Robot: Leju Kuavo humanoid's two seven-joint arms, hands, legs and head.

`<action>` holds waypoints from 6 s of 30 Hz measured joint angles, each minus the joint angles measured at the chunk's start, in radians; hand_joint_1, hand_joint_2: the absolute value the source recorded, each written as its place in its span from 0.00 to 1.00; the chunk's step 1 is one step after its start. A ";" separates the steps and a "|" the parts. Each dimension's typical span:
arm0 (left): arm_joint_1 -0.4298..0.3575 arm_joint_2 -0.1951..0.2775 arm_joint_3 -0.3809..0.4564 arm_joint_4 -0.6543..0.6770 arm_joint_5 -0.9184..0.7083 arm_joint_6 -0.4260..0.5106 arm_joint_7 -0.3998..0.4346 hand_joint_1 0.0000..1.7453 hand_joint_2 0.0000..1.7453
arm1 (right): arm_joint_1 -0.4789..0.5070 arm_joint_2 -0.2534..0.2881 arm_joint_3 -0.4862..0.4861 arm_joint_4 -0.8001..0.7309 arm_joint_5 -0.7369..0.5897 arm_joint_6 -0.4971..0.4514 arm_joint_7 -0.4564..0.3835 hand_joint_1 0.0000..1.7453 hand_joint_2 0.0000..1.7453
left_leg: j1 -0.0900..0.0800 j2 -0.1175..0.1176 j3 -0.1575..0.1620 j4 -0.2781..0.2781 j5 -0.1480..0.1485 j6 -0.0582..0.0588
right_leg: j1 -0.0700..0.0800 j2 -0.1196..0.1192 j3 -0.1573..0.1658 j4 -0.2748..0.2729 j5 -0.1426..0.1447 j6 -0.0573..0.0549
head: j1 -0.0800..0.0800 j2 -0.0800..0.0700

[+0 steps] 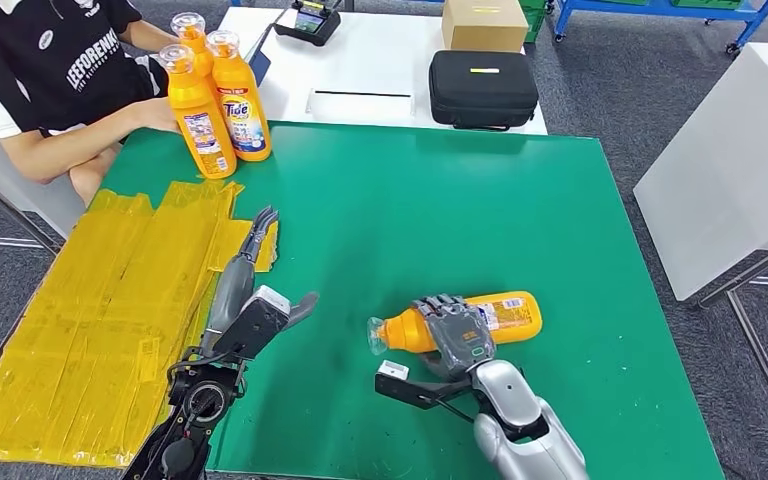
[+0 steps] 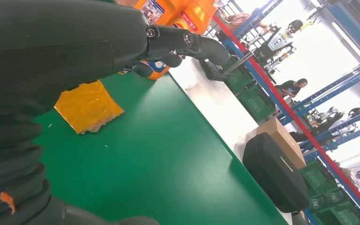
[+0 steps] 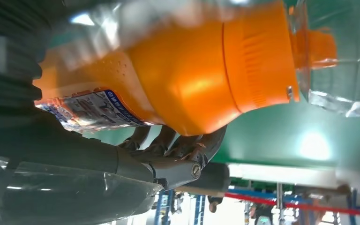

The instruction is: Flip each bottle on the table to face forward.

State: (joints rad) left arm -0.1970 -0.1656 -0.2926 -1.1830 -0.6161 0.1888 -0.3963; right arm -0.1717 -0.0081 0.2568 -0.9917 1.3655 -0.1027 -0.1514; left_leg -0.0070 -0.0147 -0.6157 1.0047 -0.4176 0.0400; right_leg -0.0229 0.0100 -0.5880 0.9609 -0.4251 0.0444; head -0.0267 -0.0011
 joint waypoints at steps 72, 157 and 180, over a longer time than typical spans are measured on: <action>0.006 -0.003 0.041 0.049 0.061 0.037 0.036 0.00 1.00 | 0.098 -0.277 -0.021 -0.343 -0.091 0.217 0.034 0.00 1.00 | -0.001 0.000 0.002 0.000 0.000 0.001 | -0.001 0.000 0.002 0.000 0.000 0.000 | 0.000 0.000; 0.042 -0.009 0.044 0.041 0.153 -0.043 0.027 0.00 1.00 | -0.068 -0.037 -0.168 0.028 -0.396 -0.221 -0.090 1.00 1.00 | 0.000 -0.001 0.006 0.000 0.001 0.001 | 0.001 -0.001 0.007 0.000 0.000 0.000 | 0.000 0.000; 0.039 -0.005 0.009 -0.055 0.502 -0.359 0.037 0.00 1.00 | -0.036 0.101 -0.243 -0.051 -0.888 -0.147 -0.286 1.00 1.00 | 0.000 -0.001 0.005 0.000 0.001 0.001 | 0.000 -0.001 0.006 0.000 0.000 0.000 | 0.000 0.000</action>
State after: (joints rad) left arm -0.1585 -0.1704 -0.2833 -1.2375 -0.1142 -0.1703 -0.3594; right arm -0.2073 0.0927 0.0138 -1.0431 0.4780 -0.2496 -0.4378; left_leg -0.0074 -0.0153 -0.6107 1.0046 -0.4167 0.0413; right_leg -0.0231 0.0090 -0.5821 0.9609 -0.4250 0.0446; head -0.0267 -0.0011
